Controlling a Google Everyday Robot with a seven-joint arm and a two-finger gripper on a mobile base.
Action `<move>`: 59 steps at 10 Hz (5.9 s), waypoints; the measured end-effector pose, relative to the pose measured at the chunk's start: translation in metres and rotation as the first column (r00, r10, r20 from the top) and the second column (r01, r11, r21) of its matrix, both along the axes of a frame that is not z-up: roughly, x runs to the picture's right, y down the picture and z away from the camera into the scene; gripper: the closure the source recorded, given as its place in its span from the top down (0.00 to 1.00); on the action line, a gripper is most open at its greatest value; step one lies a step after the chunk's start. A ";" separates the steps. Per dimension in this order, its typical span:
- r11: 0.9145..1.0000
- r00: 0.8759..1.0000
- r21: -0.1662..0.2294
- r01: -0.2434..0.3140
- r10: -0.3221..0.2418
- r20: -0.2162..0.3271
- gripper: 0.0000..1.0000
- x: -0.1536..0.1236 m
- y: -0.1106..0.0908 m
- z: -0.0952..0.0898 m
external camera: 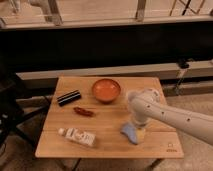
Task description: Wipe the white sponge on the table
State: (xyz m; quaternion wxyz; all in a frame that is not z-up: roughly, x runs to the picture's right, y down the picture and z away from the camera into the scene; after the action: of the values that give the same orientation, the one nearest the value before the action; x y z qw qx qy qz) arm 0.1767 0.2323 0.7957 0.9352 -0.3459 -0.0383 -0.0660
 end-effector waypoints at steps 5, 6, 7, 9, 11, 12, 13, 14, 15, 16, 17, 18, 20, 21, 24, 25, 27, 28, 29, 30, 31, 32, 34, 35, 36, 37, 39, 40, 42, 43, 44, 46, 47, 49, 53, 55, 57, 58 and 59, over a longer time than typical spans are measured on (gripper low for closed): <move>1.000 1.000 0.006 0.015 -0.015 0.026 0.80 -0.004 0.009 0.014; 1.000 0.999 0.006 0.021 -0.021 0.029 0.80 -0.006 0.008 0.015; 1.000 0.999 0.006 0.029 -0.029 0.030 0.80 -0.009 0.007 0.017; 0.999 0.999 0.004 0.040 -0.040 0.029 0.80 -0.012 0.006 0.021; 0.999 0.999 0.004 0.043 -0.043 0.028 0.79 -0.012 0.007 0.023; 0.999 0.998 0.004 0.047 -0.047 0.031 0.77 -0.014 0.007 0.024; 0.999 0.998 0.006 0.053 -0.053 0.034 0.80 -0.016 0.006 0.026; 0.998 0.998 0.007 0.058 -0.058 0.036 0.80 -0.017 0.005 0.027; 0.998 0.997 0.008 0.064 -0.065 0.040 0.80 -0.020 0.004 0.029; 0.997 0.996 0.007 0.075 -0.075 0.043 0.75 -0.024 0.004 0.031; 0.997 0.996 0.007 0.080 -0.081 0.045 0.66 -0.025 0.004 0.032; 0.997 0.996 0.008 0.082 -0.082 0.043 0.56 -0.026 0.004 0.033; 0.996 0.995 0.008 0.090 -0.090 0.044 0.36 -0.033 0.002 0.036; 0.996 0.994 0.009 0.094 -0.094 0.046 0.31 -0.035 0.002 0.037; 0.995 0.994 0.010 0.098 -0.098 0.046 0.35 -0.040 0.002 0.040; 0.995 0.994 0.012 0.099 -0.100 0.050 0.26 -0.044 0.001 0.041; 0.994 0.993 0.010 0.107 -0.107 0.046 0.15 -0.049 -0.001 0.044; 0.994 0.993 0.010 0.111 -0.111 0.047 0.15 -0.055 -0.003 0.047; 0.994 0.993 0.009 0.109 -0.109 0.045 0.10 -0.056 -0.004 0.048; 0.994 0.993 0.007 0.110 -0.110 0.041 0.05 -0.057 -0.004 0.049; 0.994 0.993 0.009 0.111 -0.111 0.040 0.05 -0.057 -0.004 0.049; 0.994 0.993 0.008 0.110 -0.110 0.040 0.11 -0.057 -0.005 0.049; 0.994 0.993 0.007 0.107 -0.107 0.040 0.23 -0.058 -0.005 0.050; 0.995 0.995 0.003 0.098 -0.098 0.032 0.20 -0.059 -0.008 0.054; 0.995 0.994 0.006 0.102 -0.102 0.032 0.10 -0.059 -0.009 0.054; 0.995 0.994 0.006 0.101 -0.101 0.033 0.05 -0.059 -0.009 0.053; 0.995 0.995 0.001 0.099 -0.099 0.030 0.02 -0.060 -0.010 0.054; 0.995 0.994 -0.002 0.103 -0.103 0.024 0.02 -0.060 -0.013 0.057; 0.994 0.994 0.001 0.105 -0.105 0.023 0.15 -0.061 -0.016 0.060; 0.995 0.994 0.001 0.103 -0.103 0.023 0.24 -0.061 -0.016 0.059; 0.995 0.994 0.002 0.105 -0.105 0.024 0.32 -0.061 -0.016 0.059; 0.994 0.994 0.001 0.109 -0.109 0.025 0.34 -0.061 -0.015 0.059; 0.993 0.993 0.002 0.115 -0.115 0.026 0.39 -0.061 -0.014 0.061; 0.993 0.993 0.001 0.114 -0.114 0.028 0.41 -0.061 -0.015 0.059; 0.991 0.991 0.002 0.131 -0.131 0.034 0.38 -0.061 -0.013 0.060; 0.991 0.990 0.001 0.134 -0.134 0.035 0.42 -0.060 -0.014 0.057; 0.991 0.990 -0.001 0.136 -0.136 0.035 0.51 -0.060 -0.013 0.057; 0.990 0.989 -0.001 0.143 -0.143 0.039 0.48 -0.060 -0.011 0.059; 0.990 0.989 -0.001 0.144 -0.144 0.039 0.39 -0.060 -0.012 0.058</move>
State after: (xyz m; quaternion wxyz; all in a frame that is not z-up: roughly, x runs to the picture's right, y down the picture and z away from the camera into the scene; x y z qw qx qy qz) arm 0.1169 0.2208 0.8538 0.9264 -0.3482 -0.0314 -0.1399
